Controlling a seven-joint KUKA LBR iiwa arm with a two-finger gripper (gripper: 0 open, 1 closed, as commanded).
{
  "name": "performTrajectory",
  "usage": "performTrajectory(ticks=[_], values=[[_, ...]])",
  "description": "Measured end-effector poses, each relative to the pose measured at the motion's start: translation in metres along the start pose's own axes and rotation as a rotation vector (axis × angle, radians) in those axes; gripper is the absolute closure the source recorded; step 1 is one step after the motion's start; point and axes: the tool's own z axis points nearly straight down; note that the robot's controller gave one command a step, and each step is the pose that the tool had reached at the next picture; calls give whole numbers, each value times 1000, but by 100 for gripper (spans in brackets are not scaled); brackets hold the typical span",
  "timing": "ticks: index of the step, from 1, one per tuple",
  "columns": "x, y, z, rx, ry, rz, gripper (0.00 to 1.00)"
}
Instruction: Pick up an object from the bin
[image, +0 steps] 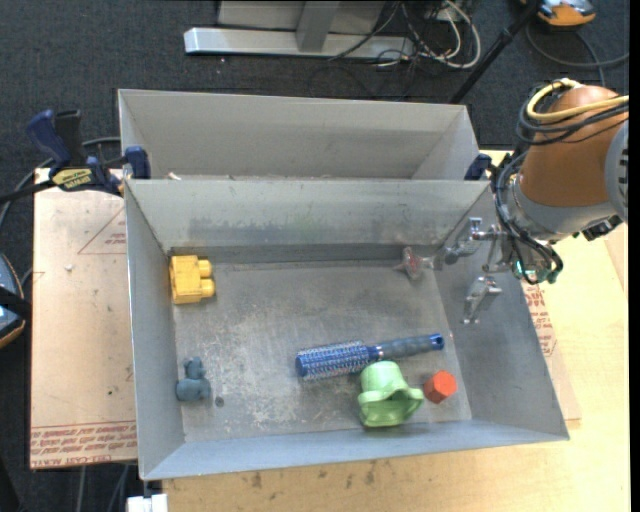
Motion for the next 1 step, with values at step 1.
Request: performTrajectory(ticks=[1], values=[[73, 46, 92, 6, -18, -284, 0]])
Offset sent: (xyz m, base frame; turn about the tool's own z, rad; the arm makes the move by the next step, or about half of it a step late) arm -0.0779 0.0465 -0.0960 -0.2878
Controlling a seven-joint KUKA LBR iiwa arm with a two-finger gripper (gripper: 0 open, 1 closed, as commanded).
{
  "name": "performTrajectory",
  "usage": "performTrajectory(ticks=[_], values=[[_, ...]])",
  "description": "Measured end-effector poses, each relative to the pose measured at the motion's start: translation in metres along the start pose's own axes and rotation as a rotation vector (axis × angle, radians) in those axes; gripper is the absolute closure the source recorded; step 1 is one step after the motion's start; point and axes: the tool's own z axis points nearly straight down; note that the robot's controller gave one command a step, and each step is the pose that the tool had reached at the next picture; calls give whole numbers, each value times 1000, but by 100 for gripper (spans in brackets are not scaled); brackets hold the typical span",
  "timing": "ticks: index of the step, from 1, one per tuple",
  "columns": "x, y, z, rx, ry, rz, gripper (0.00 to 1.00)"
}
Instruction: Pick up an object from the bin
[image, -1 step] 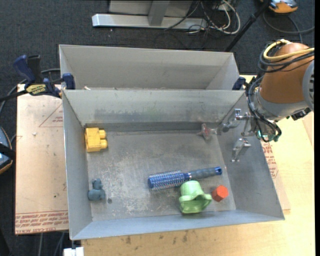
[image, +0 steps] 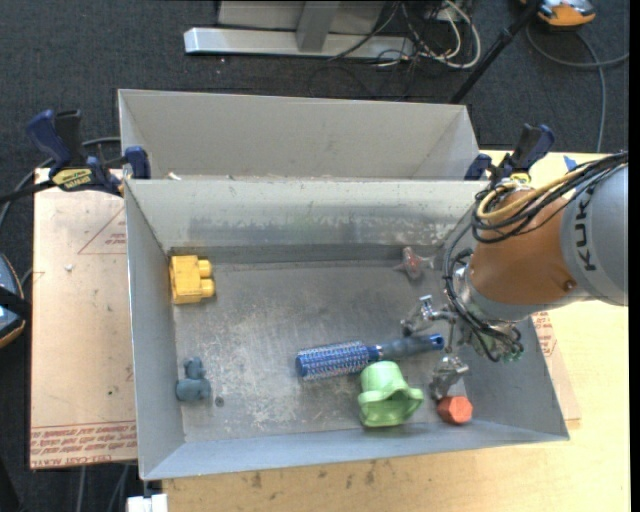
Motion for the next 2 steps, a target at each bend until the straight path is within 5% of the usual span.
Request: performTrajectory(ticks=[1, 2], values=[[-8, 52, -1, 1, 1, -313, 0], [-9, 53, -2, 0, -2, -315, 100]])
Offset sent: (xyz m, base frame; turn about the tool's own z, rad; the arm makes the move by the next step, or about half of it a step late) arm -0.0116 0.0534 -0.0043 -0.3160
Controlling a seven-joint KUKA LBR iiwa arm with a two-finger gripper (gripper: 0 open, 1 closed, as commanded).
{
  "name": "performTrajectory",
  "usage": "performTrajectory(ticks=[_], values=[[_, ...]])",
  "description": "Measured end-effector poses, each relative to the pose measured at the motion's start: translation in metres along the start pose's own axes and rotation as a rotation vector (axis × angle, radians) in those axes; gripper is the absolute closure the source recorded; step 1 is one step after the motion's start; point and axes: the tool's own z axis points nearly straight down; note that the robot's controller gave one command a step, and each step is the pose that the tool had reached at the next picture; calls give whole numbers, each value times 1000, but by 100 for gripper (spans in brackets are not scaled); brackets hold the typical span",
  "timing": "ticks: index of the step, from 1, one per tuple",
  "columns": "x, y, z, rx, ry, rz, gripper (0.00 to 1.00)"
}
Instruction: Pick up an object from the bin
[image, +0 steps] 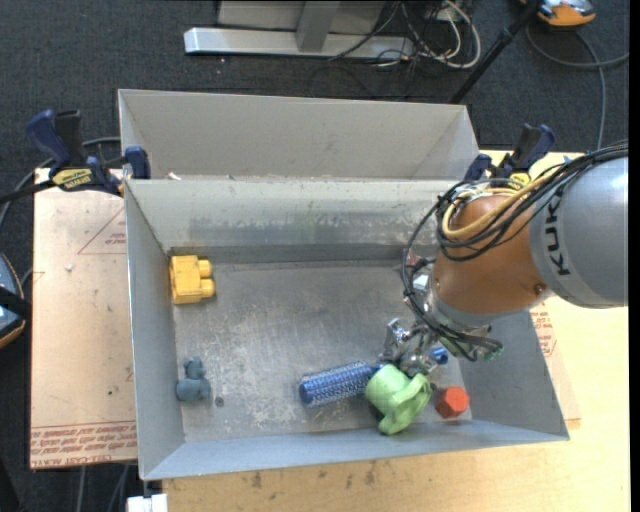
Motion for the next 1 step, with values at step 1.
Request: performTrajectory(ticks=[1], values=[[-4, -6, -129, -7, 4, -407, 100]])
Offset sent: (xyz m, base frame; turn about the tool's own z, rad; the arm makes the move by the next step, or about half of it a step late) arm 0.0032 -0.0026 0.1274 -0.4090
